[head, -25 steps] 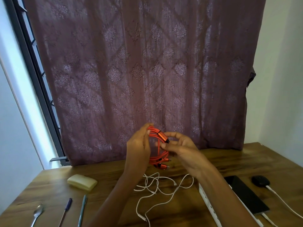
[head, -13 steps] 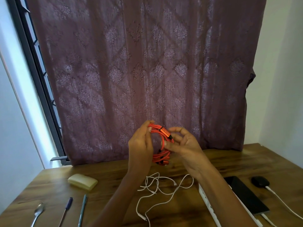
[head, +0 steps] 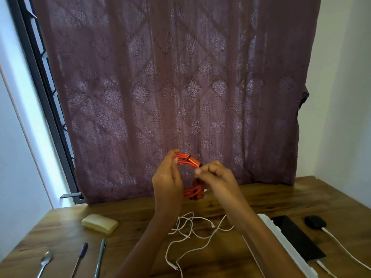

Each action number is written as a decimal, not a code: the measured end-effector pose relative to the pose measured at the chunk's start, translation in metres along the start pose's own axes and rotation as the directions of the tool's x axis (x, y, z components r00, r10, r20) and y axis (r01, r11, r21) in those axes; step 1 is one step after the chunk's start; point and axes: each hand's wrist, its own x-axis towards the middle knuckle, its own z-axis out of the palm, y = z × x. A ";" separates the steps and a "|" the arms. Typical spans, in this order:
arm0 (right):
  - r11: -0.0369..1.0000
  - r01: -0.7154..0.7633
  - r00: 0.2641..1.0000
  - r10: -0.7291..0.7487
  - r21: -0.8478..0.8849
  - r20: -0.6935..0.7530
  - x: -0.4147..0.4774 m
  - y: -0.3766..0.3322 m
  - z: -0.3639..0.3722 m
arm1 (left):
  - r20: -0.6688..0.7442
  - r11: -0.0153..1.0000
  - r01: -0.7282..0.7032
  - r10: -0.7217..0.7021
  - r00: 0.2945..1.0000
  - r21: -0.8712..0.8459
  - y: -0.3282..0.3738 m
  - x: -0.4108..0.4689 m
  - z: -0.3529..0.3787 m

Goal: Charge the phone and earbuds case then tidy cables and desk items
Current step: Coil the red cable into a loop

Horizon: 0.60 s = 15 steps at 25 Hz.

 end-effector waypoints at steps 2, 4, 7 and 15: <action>0.982 -0.131 0.991 0.131 0.134 0.012 0.005 -0.006 -0.005 | 0.034 1.000 -0.010 0.011 0.999 -0.008 0.000 -0.001 -0.002; 0.978 -0.162 0.987 0.158 0.132 0.037 0.008 -0.011 -0.012 | 0.065 1.000 -0.006 0.007 0.998 -0.016 0.001 0.000 -0.005; 0.989 0.005 1.000 -0.005 -0.146 0.000 0.012 -0.006 -0.019 | 0.066 0.989 0.119 -0.113 0.991 -0.089 0.000 0.002 -0.008; 0.988 -0.008 0.951 -0.040 -0.155 -0.305 0.023 0.022 -0.006 | 0.232 0.554 0.550 -0.541 0.809 -0.625 0.019 0.004 0.001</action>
